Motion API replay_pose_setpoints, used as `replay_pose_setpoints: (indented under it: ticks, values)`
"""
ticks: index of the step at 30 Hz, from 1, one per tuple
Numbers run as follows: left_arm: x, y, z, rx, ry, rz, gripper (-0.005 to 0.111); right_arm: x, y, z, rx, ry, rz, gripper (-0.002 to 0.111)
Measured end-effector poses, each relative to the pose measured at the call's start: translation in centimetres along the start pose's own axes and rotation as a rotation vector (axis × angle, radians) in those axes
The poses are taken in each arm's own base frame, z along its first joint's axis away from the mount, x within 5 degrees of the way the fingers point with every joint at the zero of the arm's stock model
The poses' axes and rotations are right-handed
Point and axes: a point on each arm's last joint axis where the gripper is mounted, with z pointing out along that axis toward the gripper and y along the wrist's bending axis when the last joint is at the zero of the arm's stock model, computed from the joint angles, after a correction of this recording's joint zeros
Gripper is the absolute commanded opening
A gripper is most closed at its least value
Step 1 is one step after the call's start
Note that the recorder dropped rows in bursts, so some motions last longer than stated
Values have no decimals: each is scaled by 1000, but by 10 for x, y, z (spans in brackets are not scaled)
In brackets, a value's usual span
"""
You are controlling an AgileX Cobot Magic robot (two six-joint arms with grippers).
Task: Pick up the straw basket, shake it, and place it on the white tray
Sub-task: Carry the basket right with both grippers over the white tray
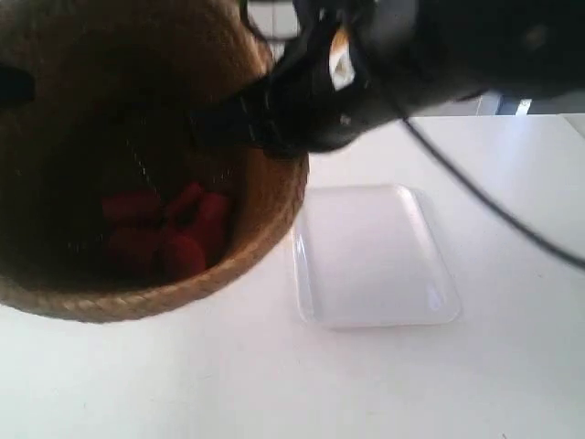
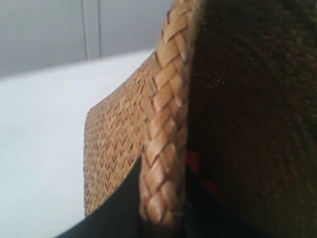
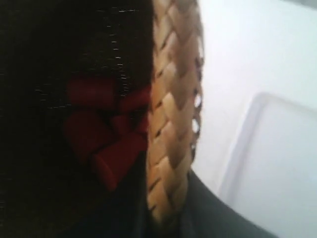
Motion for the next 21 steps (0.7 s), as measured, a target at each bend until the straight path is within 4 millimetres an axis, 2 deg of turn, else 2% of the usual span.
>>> replay_pose_setpoints:
  ticks: [2,3,4,5,8,9,10,13,17,21]
  values:
    - [-19,-12,-31,7,-141,83,0,-17,11,-48,-81,-170,-48,0]
    - [-23,-13,-40,-11,-201,93,0,-19,13,-60,-96,-232,-76,0]
    - [-22,-11,-39,-32,-228,65,0,-17,11,-60,-81,-268,-92,0]
    - [-16,-5,-29,-51,-210,19,0,-15,3,-51,-35,-271,-77,0]
    - [17,11,19,-47,5,-80,0,10,-14,2,91,-72,-26,0]
    - [25,13,29,-41,57,-88,0,20,-16,21,113,0,-24,0]
    - [31,15,36,-35,93,-92,0,28,-16,31,119,44,-19,0]
    - [33,13,37,-20,111,-96,0,32,-14,35,104,72,22,0]
    - [25,11,33,-8,68,-106,0,23,-14,25,92,28,19,0]
    - [24,10,32,2,63,-91,0,23,-16,23,102,33,19,0]
